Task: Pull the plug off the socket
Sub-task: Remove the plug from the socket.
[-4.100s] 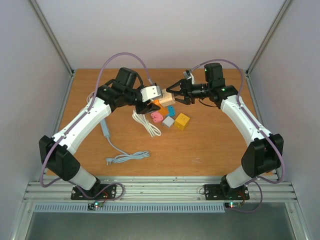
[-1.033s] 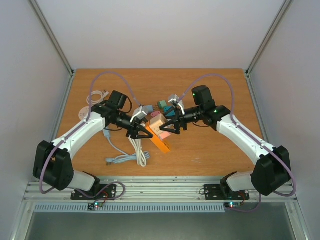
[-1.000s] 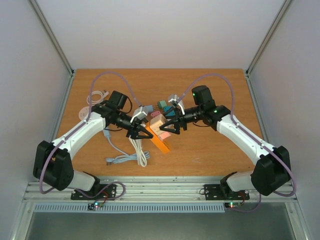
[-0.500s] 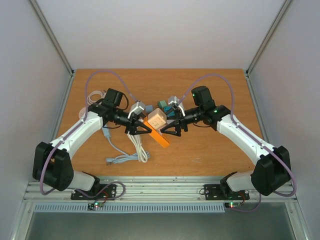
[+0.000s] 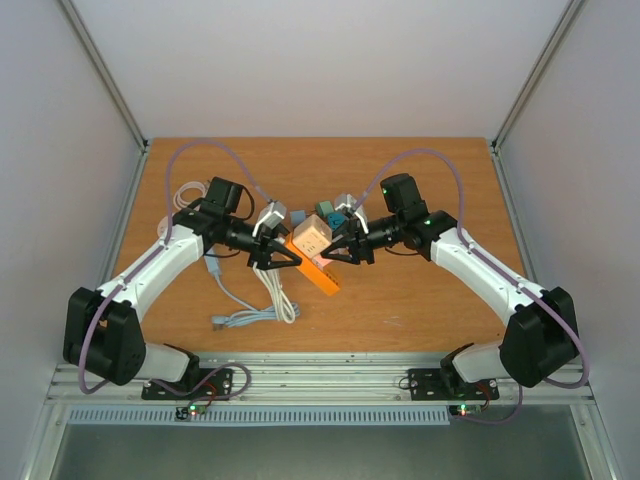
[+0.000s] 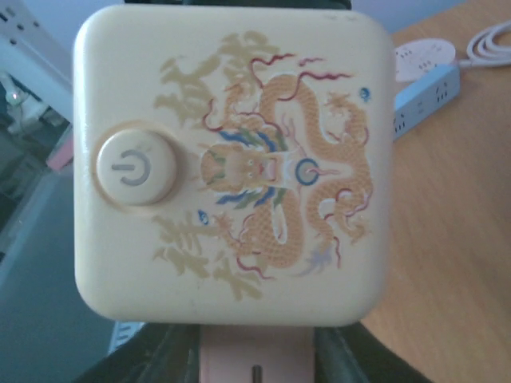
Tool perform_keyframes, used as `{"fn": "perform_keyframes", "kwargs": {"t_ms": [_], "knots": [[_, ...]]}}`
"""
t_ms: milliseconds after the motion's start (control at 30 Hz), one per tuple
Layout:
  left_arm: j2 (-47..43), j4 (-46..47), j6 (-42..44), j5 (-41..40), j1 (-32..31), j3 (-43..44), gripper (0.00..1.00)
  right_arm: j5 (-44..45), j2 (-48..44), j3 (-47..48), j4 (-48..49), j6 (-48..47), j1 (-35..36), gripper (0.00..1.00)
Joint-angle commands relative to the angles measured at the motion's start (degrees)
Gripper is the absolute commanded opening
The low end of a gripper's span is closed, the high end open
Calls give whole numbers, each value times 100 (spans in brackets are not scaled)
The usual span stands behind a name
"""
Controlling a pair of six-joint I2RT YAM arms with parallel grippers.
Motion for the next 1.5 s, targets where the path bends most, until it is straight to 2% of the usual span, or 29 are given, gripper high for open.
{"fn": "perform_keyframes", "kwargs": {"t_ms": [0,233,367,500,667,933,1167,1467], "knots": [[-226,394,-58,595,77,71,0,-313,27,-15,-131,-214,42,32],[-242,416,-98,642,119,55,0,-287,87,60,-298,-311,42,12],[-305,140,183,479,111,63,0,-422,207,225,-445,-143,25,1],[-389,-91,594,335,106,70,0,-658,385,431,-700,-52,25,1],[-407,-124,665,352,111,104,0,-561,446,470,-712,-28,25,1],[-357,698,-315,423,185,-20,1,64,123,139,-177,56,34,1],[-383,868,-494,589,298,-86,0,112,66,64,-73,69,27,1],[-292,630,-188,75,87,-116,0,206,217,353,-323,187,170,1]]}}
